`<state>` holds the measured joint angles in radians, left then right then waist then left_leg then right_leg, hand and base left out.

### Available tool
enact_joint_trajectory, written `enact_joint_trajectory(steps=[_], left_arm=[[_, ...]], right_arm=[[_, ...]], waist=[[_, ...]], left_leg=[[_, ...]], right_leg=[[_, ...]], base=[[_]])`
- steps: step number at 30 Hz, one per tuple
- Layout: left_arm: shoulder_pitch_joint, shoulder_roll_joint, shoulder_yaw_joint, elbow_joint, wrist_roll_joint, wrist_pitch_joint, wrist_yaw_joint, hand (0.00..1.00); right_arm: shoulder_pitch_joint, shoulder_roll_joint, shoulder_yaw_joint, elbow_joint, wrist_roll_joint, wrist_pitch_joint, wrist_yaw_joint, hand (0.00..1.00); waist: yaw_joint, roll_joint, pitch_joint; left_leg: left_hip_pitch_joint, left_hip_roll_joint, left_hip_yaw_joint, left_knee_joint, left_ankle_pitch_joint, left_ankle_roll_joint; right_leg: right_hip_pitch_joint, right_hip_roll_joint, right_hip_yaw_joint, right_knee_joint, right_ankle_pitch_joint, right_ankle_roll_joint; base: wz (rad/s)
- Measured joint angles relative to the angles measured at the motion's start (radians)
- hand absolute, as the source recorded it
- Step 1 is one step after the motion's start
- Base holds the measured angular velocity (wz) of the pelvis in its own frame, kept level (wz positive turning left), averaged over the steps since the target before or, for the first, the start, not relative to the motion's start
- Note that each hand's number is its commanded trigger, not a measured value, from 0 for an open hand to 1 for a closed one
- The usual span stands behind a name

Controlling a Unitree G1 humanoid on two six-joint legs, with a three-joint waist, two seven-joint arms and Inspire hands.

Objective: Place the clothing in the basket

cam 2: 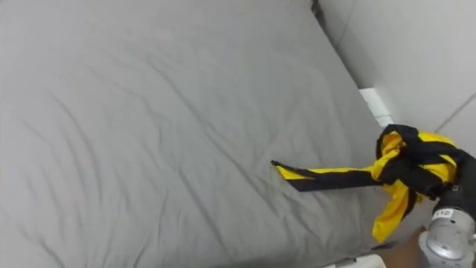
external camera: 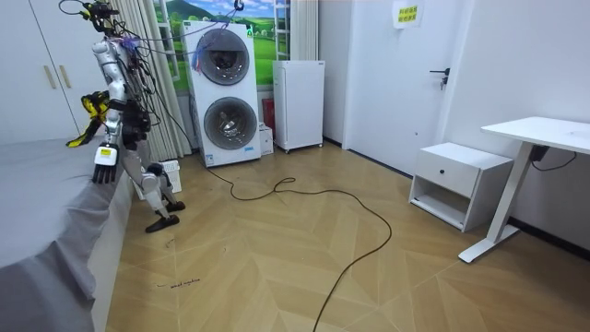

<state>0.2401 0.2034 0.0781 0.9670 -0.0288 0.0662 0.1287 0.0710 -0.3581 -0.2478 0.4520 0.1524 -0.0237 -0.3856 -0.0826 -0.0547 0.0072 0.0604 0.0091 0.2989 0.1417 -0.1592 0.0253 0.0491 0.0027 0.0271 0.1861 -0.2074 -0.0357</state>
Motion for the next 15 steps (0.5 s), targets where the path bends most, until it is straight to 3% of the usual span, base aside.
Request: enact_joint_trajectory(steps=[4,8,15], left_arm=[[0.013,-0.020,0.041,0.005,0.000,0.030,0.016,0.00],[0.027,-0.024,0.082,0.011,0.001,0.046,0.017,0.00],[0.039,-0.024,0.095,0.022,0.002,0.083,0.017,0.00]], right_arm=[[0.031,0.012,-0.061,-0.002,0.000,0.002,-0.004,1.00],[0.034,0.037,-0.124,0.008,0.000,0.001,-0.004,1.00],[0.076,0.050,-0.145,0.042,0.008,0.008,-0.012,1.00]], waist=[[-0.021,0.013,0.0034],[-0.046,0.016,0.0073],[-0.085,0.024,0.0096]], left_leg=[[0.006,0.006,0.032,0.000,-0.009,-0.005],[0.005,0.014,0.034,0.000,-0.014,-0.011],[0.002,0.021,0.055,0.000,-0.024,-0.016]], right_leg=[[-0.014,0.016,0.044,0.004,0.006,-0.002],[-0.029,0.029,0.084,0.001,0.018,-0.006],[-0.048,0.038,0.114,0.004,0.020,-0.007]], base=[[-0.35],[-0.31],[-0.18]])
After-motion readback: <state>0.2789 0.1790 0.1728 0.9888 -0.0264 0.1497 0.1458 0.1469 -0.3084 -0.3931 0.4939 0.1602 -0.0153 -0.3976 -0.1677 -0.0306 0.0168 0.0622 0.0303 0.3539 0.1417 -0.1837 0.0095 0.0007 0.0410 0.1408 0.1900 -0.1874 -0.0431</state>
